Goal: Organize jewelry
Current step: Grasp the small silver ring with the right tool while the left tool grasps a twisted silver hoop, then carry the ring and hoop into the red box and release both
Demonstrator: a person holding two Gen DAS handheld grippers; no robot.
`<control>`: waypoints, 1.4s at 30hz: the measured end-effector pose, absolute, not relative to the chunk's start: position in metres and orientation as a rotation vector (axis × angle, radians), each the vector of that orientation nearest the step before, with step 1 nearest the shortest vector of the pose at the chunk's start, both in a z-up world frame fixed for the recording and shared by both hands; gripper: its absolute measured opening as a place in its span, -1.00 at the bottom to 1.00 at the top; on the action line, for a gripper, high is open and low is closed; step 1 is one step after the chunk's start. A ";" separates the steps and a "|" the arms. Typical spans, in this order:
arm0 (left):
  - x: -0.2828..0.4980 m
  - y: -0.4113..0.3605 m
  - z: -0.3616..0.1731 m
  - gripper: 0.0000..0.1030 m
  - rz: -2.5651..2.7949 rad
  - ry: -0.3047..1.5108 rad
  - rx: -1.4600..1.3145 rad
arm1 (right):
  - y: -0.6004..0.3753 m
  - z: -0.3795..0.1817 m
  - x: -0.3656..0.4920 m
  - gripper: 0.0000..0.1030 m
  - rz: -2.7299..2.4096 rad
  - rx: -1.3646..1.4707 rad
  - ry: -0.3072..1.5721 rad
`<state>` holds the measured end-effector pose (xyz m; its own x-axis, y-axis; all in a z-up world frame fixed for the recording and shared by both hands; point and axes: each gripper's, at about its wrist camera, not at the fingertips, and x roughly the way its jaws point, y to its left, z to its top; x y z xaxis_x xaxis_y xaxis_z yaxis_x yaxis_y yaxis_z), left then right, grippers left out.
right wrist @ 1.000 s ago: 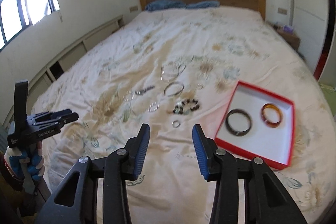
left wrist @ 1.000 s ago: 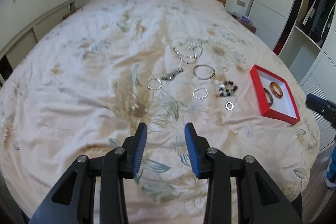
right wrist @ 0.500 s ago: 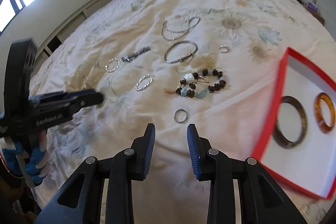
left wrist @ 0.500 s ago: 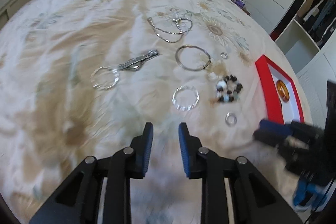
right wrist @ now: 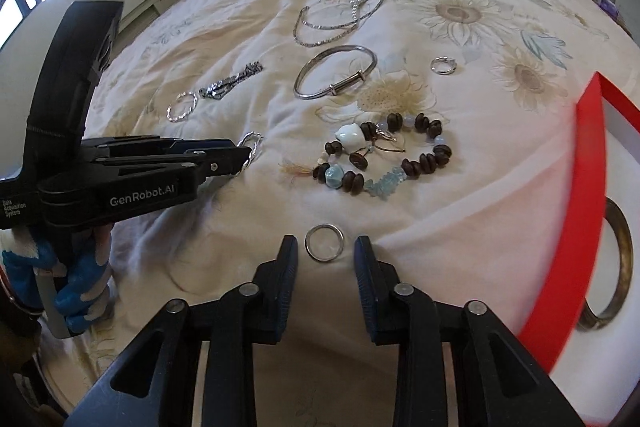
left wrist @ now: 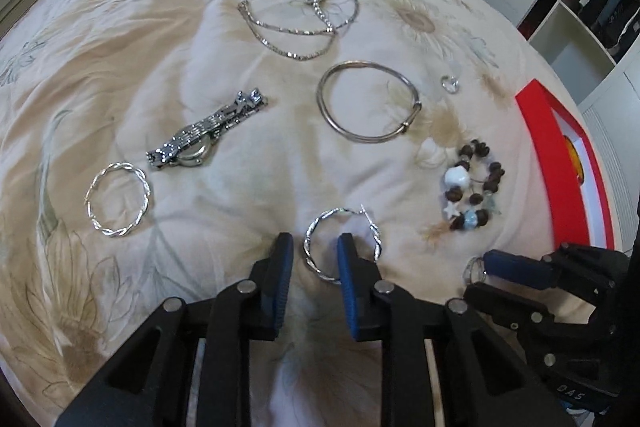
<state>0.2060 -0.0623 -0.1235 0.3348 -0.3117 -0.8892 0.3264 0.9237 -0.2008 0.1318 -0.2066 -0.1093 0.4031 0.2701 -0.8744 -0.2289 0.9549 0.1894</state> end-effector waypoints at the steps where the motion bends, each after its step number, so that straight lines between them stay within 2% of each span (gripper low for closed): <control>1: 0.206 -0.063 -0.124 -0.71 -0.416 1.156 0.020 | -0.205 -0.111 0.133 -0.58 0.316 0.037 1.114; 4: 0.203 -0.067 -0.125 -0.90 -0.413 1.137 0.062 | -0.202 -0.117 0.134 -0.60 0.314 0.028 1.115; 5: 0.201 -0.069 -0.125 -0.91 -0.414 1.129 0.075 | -0.202 -0.118 0.135 -0.60 0.314 0.027 1.112; 13: 0.191 -0.066 -0.109 -0.92 -0.396 1.092 0.056 | -0.205 -0.106 0.126 -0.61 0.322 0.065 1.078; 26: 0.145 -0.072 -0.045 -0.92 -0.410 1.018 0.048 | -0.220 -0.043 0.069 -0.61 0.309 0.097 0.968; 34: 0.127 -0.153 -0.020 -0.92 -0.538 0.984 0.104 | -0.303 -0.021 0.041 -0.60 0.155 0.135 0.922; 42: 0.141 -0.268 -0.025 -0.92 -0.660 0.978 0.199 | -0.396 -0.023 0.057 -0.60 0.019 0.121 0.924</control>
